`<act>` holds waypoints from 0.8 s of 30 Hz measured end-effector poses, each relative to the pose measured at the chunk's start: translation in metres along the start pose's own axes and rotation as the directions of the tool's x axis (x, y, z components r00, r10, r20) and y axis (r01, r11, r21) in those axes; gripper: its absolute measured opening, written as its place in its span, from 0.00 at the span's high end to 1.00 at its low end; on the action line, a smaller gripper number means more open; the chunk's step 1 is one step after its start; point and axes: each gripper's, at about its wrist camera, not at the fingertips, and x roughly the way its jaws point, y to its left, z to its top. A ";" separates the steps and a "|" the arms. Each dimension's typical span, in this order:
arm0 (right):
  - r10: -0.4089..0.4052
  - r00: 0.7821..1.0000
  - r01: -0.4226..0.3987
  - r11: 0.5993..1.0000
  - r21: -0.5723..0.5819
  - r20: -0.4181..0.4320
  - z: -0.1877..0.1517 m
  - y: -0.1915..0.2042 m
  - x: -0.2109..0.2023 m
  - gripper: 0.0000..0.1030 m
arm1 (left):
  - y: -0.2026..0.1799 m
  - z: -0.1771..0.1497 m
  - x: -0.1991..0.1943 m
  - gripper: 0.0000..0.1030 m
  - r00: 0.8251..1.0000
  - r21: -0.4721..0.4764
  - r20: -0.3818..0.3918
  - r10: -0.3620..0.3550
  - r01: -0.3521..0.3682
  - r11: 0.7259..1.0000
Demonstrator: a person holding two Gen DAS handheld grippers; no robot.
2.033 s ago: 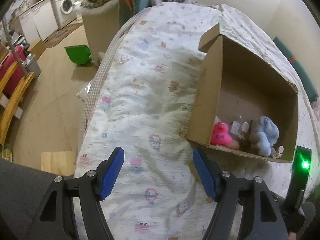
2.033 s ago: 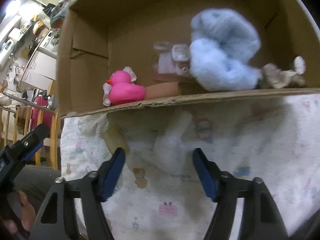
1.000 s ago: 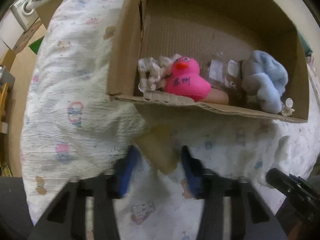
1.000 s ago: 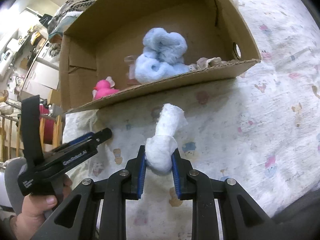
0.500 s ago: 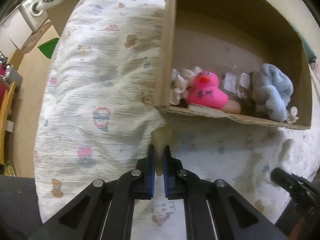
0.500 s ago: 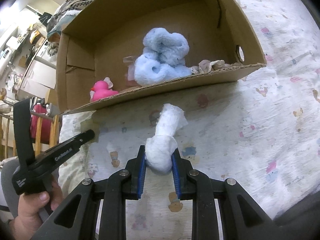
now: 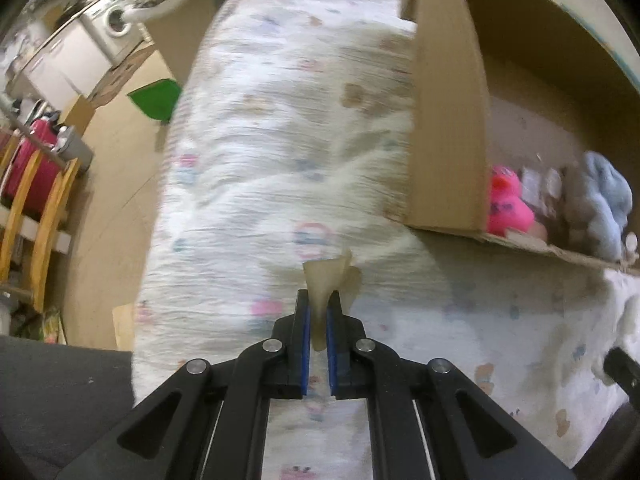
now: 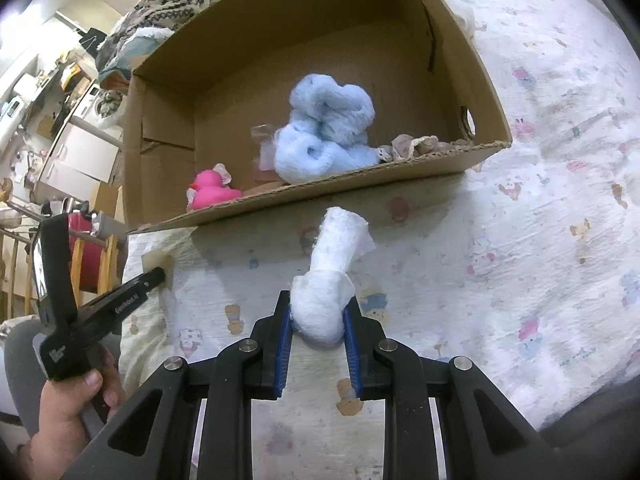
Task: Organize soft objects
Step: 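Grasp the beige tag item with the left tool while the right holds the sock, then carry the white sock and beige item over the box with both tools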
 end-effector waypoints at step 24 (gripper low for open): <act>0.114 0.968 -0.098 0.992 -0.082 0.222 0.026 0.032 -0.075 0.75 | -0.025 0.015 -0.151 0.94 0.928 0.109 0.333 -0.168 0.139 0.984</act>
